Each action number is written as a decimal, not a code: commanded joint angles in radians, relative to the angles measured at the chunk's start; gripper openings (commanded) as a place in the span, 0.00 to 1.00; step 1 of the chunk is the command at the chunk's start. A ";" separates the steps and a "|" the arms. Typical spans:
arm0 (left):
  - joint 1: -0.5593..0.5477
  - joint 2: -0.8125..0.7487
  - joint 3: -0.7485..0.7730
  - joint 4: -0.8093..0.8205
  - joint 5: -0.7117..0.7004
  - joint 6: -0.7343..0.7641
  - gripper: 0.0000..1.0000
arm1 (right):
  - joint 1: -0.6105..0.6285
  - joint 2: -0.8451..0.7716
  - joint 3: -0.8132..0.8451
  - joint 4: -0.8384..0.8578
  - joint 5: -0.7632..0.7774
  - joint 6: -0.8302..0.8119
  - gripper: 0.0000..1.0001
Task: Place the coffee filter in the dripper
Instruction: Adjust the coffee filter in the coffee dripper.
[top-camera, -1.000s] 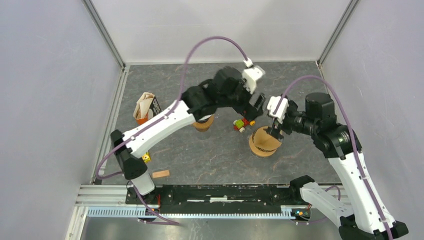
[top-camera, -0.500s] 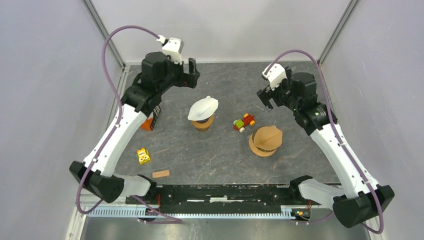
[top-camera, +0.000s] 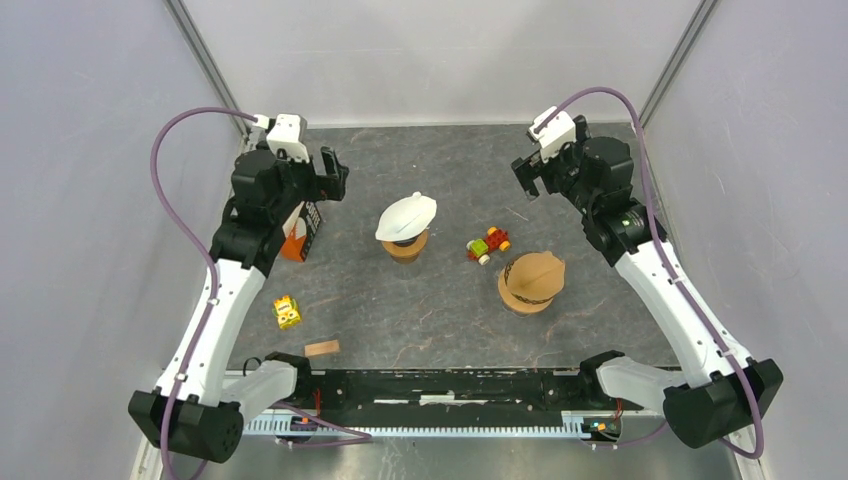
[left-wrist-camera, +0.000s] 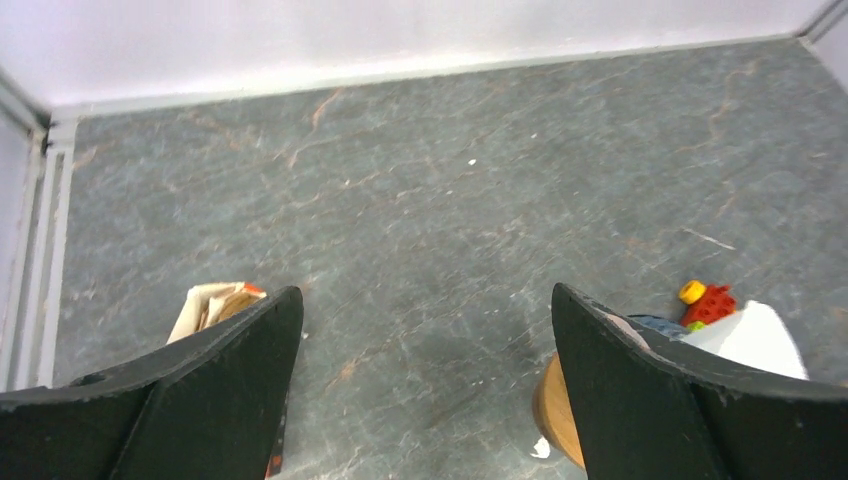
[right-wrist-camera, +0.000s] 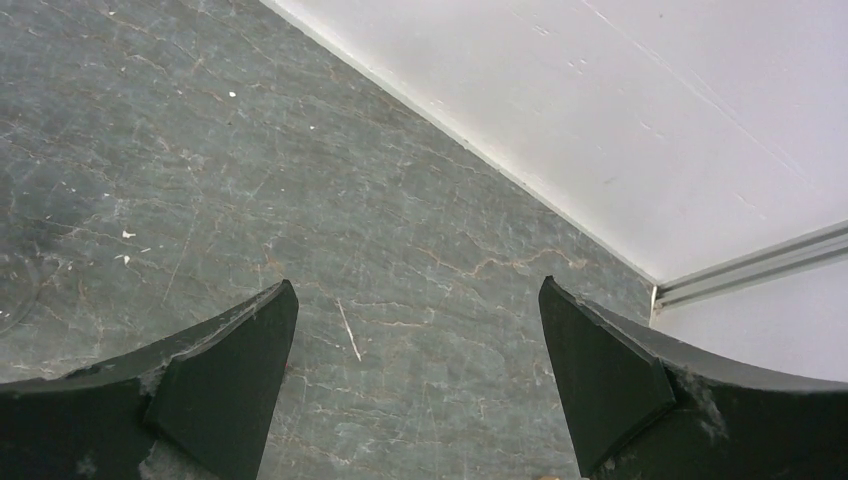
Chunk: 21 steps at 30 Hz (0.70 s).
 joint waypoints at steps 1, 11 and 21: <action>-0.002 -0.053 0.006 0.082 0.157 0.070 1.00 | -0.003 -0.015 -0.017 0.064 -0.052 0.023 0.98; -0.019 -0.031 0.064 -0.064 0.489 0.138 0.97 | 0.047 -0.052 -0.007 -0.121 -0.603 -0.190 0.98; -0.241 0.085 0.122 -0.174 0.226 0.304 0.99 | 0.338 0.014 0.039 -0.278 -0.522 -0.452 0.98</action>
